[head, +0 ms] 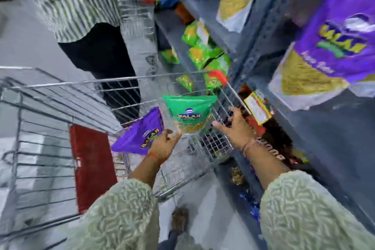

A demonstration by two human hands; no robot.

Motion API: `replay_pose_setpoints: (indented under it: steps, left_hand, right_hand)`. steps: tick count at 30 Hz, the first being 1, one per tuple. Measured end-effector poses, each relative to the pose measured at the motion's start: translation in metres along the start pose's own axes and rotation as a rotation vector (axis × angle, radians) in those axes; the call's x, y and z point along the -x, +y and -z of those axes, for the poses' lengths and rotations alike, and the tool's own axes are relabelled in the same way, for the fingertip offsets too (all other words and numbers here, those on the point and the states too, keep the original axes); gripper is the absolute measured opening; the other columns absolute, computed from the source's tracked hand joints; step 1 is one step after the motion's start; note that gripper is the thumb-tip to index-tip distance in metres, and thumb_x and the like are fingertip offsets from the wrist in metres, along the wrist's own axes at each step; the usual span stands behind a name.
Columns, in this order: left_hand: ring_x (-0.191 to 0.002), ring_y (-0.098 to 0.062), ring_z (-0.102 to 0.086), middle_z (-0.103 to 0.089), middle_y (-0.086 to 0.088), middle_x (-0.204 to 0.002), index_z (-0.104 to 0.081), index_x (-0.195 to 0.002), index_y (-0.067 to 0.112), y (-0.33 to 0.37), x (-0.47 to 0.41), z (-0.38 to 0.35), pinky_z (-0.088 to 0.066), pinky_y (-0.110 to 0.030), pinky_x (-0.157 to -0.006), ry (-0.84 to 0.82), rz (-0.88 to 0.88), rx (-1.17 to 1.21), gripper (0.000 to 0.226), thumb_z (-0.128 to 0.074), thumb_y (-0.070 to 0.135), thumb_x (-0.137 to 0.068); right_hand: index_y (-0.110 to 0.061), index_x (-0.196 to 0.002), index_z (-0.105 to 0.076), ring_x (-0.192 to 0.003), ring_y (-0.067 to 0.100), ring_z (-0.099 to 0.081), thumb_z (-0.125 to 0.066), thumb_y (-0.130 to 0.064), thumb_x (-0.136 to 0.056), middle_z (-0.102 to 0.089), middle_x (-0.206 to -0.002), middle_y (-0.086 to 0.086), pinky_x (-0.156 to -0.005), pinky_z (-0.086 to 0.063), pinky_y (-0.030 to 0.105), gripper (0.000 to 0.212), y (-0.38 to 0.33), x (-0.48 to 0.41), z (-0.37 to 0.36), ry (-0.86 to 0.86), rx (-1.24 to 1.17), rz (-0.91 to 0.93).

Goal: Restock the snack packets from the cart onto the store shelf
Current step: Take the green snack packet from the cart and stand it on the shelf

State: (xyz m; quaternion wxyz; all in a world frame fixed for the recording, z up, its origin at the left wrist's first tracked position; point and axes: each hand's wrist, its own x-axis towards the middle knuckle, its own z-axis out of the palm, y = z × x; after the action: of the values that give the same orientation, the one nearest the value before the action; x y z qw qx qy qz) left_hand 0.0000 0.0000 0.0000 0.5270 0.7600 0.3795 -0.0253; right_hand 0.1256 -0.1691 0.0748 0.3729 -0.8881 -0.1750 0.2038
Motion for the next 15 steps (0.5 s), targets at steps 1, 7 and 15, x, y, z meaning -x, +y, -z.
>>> replay_pose_setpoints:
  steps: [1,7,15]
  left_hand:
    - [-0.085,-0.023,-0.056,-0.062,-0.013,-0.082,-0.053,-0.104,0.003,-0.003,-0.01,-0.003,-0.04,-0.031,-0.07,-0.034,0.03,0.065,0.051,-0.063,0.043,-0.075]
    - [-0.11,-0.033,-0.052,-0.05,-0.02,-0.124,-0.023,-0.138,0.0,-0.002,-0.087,-0.018,-0.046,-0.041,-0.086,-0.069,0.277,0.357,0.103,-0.077,0.022,-0.053]
    - [-0.087,-0.019,-0.054,-0.051,-0.011,-0.107,-0.039,-0.125,-0.003,0.008,-0.158,-0.043,-0.05,-0.021,-0.062,0.059,0.271,0.561,0.064,-0.049,-0.027,-0.067]
  right_hand:
    - [-0.004,-0.128,-0.033,-0.093,0.022,-0.051,-0.072,-0.026,-0.074,-0.051,-0.103,0.009,-0.074,-0.037,0.024,0.07,0.003,-0.012,-0.008,-0.038,-0.029,-0.043]
    - [-0.015,-0.121,-0.034,-0.111,0.021,-0.048,-0.081,-0.02,-0.064,-0.049,-0.125,0.011,-0.099,-0.037,0.03,0.074,0.025,-0.084,-0.047,-0.186,-0.1,-0.195]
    - [-0.005,-0.134,-0.022,-0.128,0.033,-0.039,-0.062,0.018,-0.071,-0.037,-0.141,0.018,-0.097,-0.036,0.037,0.078,0.039,-0.142,-0.069,-0.252,-0.337,-0.356]
